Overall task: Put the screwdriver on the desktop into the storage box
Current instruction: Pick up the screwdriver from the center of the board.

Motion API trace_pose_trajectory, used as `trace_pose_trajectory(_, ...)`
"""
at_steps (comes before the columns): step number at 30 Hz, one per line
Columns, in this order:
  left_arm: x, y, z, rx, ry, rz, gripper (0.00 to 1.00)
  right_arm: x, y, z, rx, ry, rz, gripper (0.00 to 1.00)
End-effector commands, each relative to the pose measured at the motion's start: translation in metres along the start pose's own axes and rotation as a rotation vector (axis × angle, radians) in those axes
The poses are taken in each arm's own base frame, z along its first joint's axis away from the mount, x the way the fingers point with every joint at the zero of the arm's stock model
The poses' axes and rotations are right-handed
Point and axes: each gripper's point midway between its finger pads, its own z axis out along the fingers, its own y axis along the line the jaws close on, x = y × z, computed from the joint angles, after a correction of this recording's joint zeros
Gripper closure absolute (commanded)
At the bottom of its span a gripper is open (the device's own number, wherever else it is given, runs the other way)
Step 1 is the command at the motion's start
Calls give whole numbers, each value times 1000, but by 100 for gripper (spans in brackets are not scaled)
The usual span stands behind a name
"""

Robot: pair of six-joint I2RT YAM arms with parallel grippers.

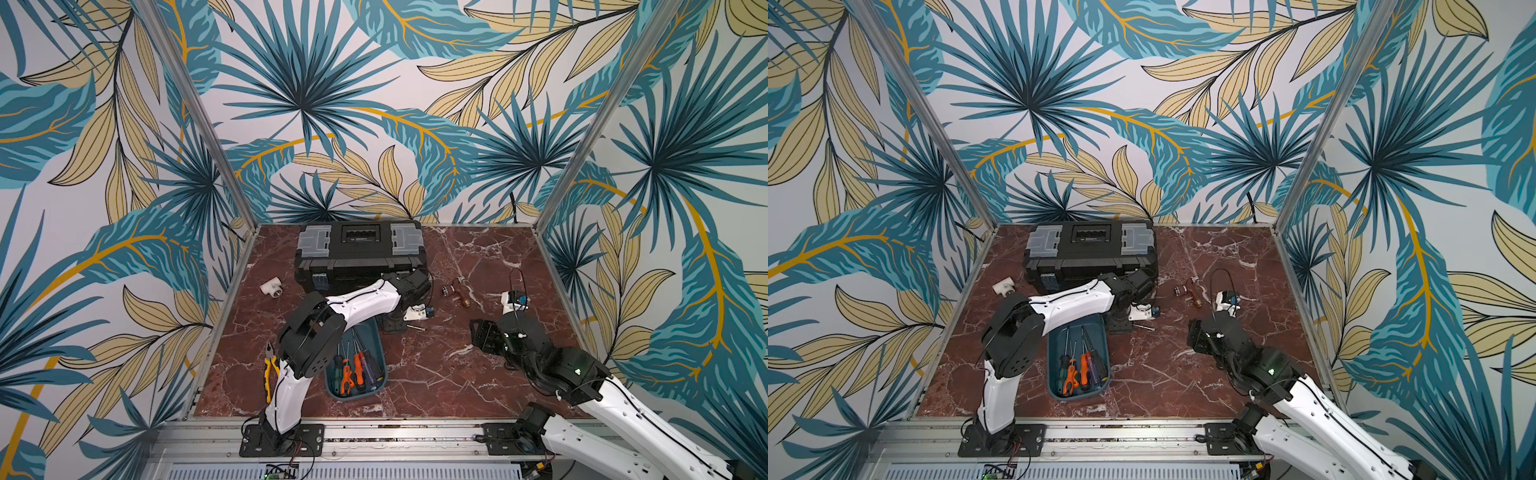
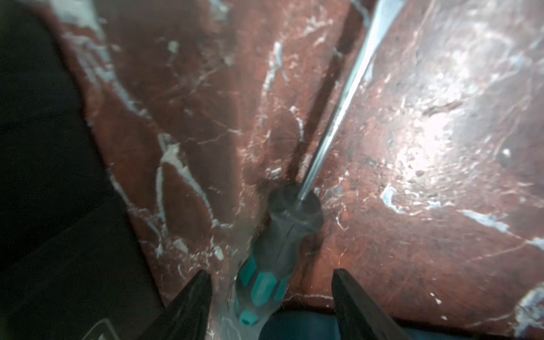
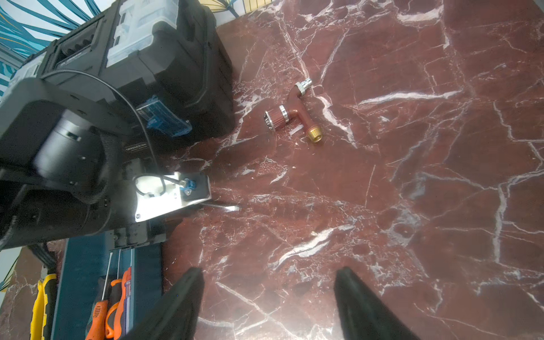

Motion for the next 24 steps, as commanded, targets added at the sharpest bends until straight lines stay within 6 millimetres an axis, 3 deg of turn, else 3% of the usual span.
trace_pose_trajectory(1,-7,6,-2,12,-14,44,33,-3,-6,-3,30,-9,-21,24)
trace_pose_trajectory(5,-13,9,7,7,-17,40,43,-3,-6,-2,37,-6,-26,24)
trace_pose_trajectory(14,-30,15,-3,-40,-44,63,82,-6,-8,-5,47,-15,-36,24)
trace_pose_trajectory(20,-54,12,-39,-151,-109,106,99,-6,-10,-7,49,-19,-33,24)
trace_pose_trajectory(24,-74,15,-86,-249,-223,42,100,-7,-13,-8,51,-31,-24,24)
